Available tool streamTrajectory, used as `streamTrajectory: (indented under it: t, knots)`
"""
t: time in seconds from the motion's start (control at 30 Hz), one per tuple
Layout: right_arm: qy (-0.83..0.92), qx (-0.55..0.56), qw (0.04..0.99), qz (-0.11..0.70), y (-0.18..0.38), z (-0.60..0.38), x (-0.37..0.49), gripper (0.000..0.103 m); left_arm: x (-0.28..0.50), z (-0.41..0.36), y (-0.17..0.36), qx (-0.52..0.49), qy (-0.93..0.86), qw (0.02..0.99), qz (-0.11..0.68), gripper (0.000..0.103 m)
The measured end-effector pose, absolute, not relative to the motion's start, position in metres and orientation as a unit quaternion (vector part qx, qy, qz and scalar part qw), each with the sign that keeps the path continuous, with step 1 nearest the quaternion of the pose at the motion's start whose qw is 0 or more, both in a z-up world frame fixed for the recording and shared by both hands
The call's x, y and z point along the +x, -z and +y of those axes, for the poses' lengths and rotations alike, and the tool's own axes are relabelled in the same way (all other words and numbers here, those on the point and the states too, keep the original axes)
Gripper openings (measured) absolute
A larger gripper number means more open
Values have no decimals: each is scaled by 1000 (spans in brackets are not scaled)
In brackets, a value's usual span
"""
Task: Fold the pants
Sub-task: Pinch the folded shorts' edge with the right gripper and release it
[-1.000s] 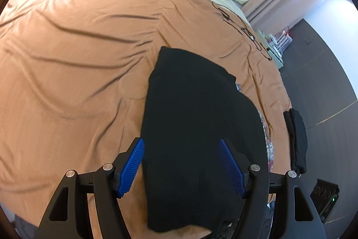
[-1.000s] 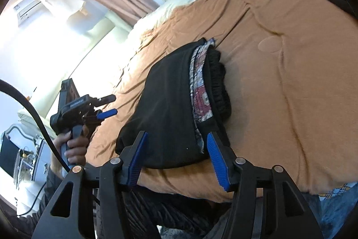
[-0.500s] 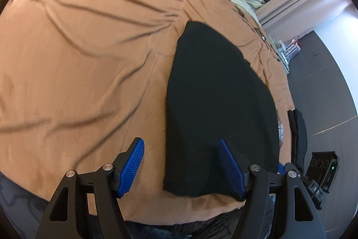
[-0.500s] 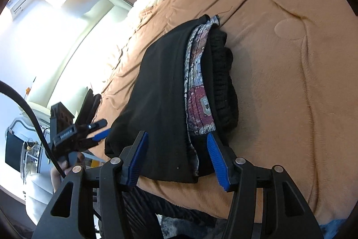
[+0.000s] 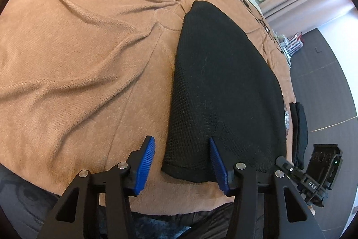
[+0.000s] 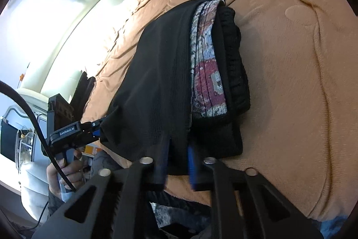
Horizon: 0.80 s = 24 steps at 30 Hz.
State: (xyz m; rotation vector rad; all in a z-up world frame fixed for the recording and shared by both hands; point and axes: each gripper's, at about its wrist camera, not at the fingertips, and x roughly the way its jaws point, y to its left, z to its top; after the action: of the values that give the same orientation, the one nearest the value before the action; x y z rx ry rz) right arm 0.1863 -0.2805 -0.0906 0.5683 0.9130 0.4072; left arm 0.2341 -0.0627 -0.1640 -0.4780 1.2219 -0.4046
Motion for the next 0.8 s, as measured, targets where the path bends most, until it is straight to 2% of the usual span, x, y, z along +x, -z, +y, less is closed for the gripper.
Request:
streamTrajectory:
  t: [0.33, 0.6, 0.8]
  knots:
    - [-167, 242, 880, 373, 41, -293, 159, 0, 227, -72, 165, -186, 187, 765, 588, 52]
    - [-122, 231, 869, 421, 82, -284, 155, 0, 223, -68, 152, -183, 188, 767, 585, 52]
    - [-142, 189, 870, 432, 68, -275, 153, 1, 228, -60, 146, -198, 186, 777, 568, 52]
